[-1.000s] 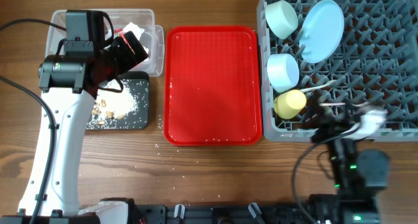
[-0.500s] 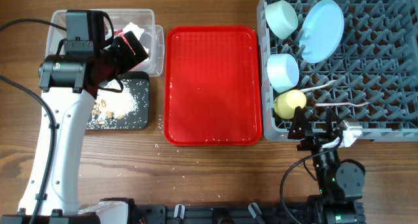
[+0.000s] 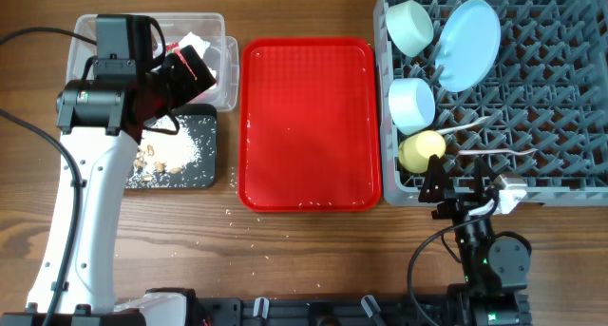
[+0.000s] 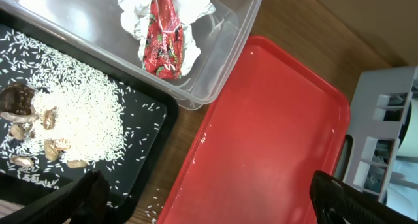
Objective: Sort waste into correct bins and load items into the dishwasher rack
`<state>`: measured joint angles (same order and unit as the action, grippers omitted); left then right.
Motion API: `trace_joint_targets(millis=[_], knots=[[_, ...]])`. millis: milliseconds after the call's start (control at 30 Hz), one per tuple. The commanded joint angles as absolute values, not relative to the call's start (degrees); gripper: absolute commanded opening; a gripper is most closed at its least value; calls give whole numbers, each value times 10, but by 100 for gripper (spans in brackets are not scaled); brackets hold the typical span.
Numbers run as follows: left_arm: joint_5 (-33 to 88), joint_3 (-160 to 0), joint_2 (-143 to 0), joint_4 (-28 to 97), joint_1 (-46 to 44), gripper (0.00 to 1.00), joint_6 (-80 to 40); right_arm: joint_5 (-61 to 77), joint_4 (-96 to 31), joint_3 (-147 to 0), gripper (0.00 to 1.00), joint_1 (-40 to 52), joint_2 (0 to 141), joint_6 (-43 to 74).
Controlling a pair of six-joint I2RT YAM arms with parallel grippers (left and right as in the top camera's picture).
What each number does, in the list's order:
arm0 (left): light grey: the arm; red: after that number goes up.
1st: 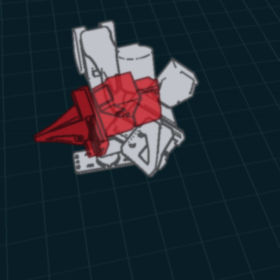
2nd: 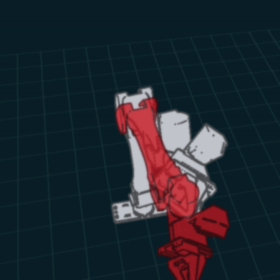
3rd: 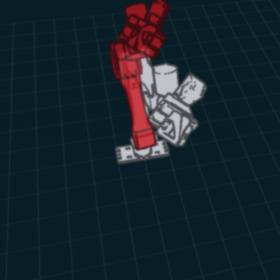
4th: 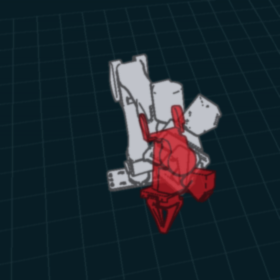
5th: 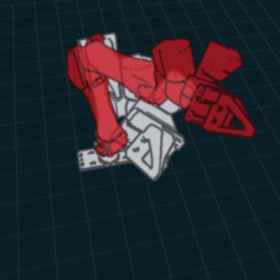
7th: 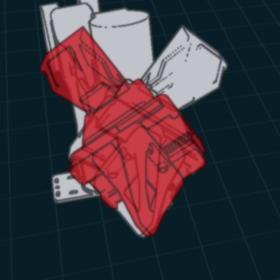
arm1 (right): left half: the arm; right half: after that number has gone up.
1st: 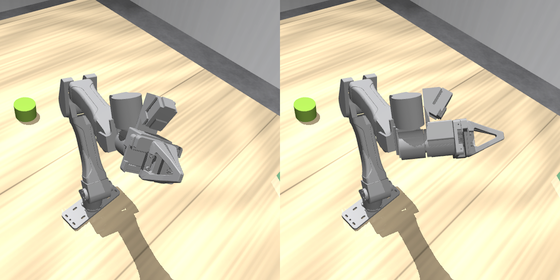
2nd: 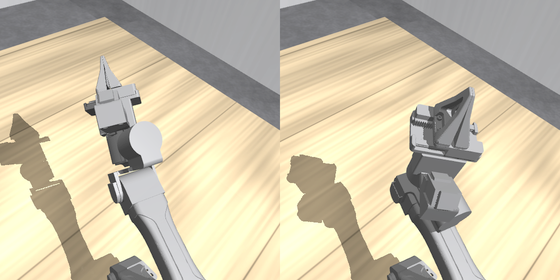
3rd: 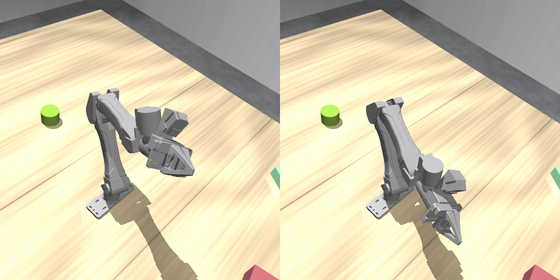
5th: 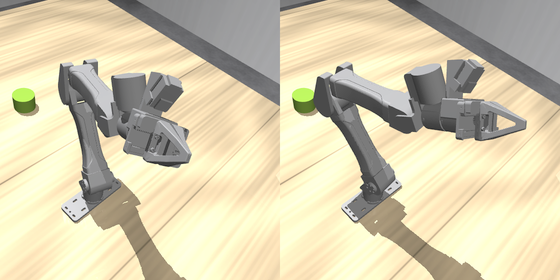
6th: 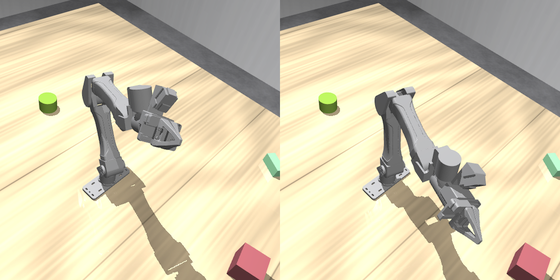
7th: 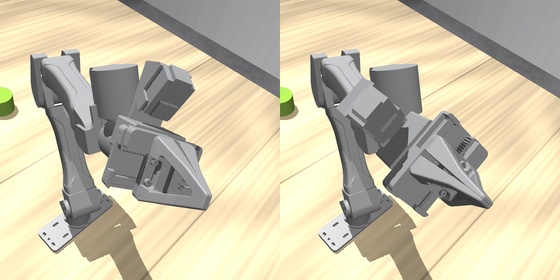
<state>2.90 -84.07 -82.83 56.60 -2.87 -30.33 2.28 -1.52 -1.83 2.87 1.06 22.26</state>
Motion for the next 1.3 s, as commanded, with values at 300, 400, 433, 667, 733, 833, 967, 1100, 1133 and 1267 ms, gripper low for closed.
trace_joint_targets(millis=[300, 400, 433, 667, 733, 833, 967, 1100, 1133, 1267], knots=[[133, -481, -542, 207, -27, 100, -88, 11, -11, -10, 100, 32, 10, 227], [156, -334, -421, 115, -27, 100, -57, 11, -11, -10, 100, 32, 10, 227], [156, -295, -387, 93, -26, 100, -57, 11, -11, -10, 100, 32, 10, 227], [152, -78, -136, 21, -1, 100, -68, 11, -11, -10, 100, 32, 10, 227], [143, -54, -93, 29, -1, 100, -69, 11, -11, -10, 100, 32, 10, 227], [128, -34, -49, 47, -1, 100, -74, 11, -11, -10, 100, 32, 10, 227], [121, -19, -11, 69, -1, 100, -79, 11, -11, -10, 100, 32, 10, 227], [119, -19, -1, 69, -1, 100, -79, 12, -11, -10, 100, 32, 10, 227], [119, -19, -1, 68, -1, 100, -79, 11, -11, -10, 100, 32, 10, 227], [119, -19, -1, 67, -1, 100, -79, 11, -11, -10, 100, 32, 10, 227]])
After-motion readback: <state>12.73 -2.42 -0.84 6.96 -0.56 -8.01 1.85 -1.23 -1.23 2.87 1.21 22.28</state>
